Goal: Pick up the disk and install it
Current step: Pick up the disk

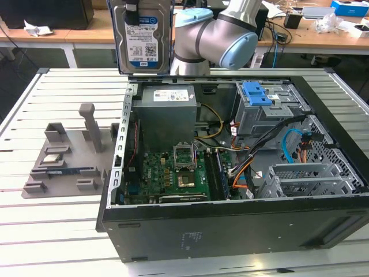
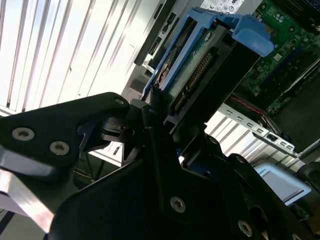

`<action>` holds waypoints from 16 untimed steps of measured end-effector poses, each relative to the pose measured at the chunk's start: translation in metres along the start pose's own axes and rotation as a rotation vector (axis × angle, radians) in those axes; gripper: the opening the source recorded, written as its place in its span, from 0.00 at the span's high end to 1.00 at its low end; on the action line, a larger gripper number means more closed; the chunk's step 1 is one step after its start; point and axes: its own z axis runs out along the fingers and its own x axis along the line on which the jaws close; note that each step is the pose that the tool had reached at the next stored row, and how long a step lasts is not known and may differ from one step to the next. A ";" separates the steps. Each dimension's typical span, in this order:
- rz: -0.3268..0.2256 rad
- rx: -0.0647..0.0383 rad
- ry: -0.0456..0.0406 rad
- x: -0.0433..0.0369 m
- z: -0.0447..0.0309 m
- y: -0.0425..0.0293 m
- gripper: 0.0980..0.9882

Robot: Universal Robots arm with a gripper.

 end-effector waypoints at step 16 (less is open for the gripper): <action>0.000 0.000 0.0001 0.0436 0.0021 0.0001 0.70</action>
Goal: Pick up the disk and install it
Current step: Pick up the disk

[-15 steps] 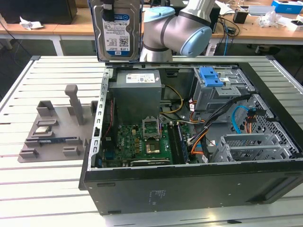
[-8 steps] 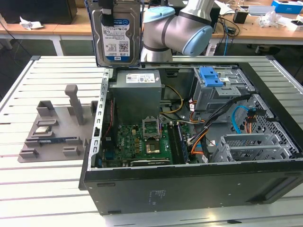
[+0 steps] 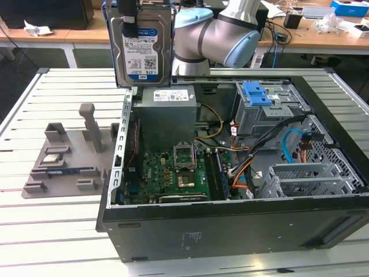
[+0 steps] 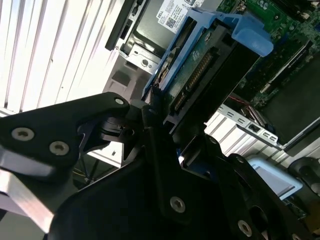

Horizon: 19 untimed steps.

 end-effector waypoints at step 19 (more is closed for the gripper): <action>0.000 0.000 0.0001 0.0393 0.0055 -0.0001 0.70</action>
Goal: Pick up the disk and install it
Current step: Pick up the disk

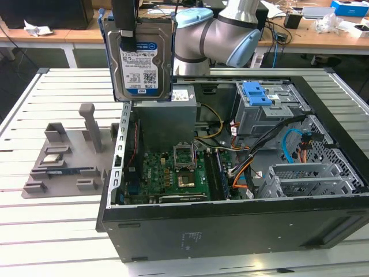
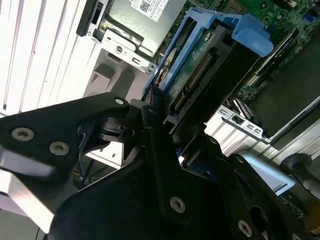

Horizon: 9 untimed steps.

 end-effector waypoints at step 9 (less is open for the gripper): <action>0.000 0.000 0.0000 0.0181 0.0025 0.0000 0.70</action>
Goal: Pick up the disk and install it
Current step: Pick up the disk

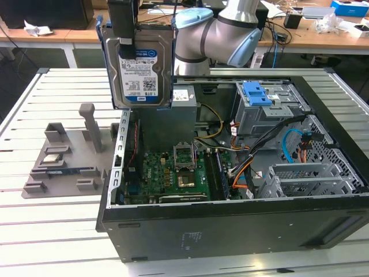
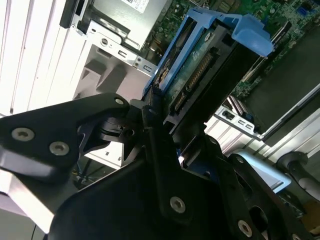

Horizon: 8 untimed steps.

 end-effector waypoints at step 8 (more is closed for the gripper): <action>0.000 0.000 0.0001 0.0177 0.0022 0.0000 0.70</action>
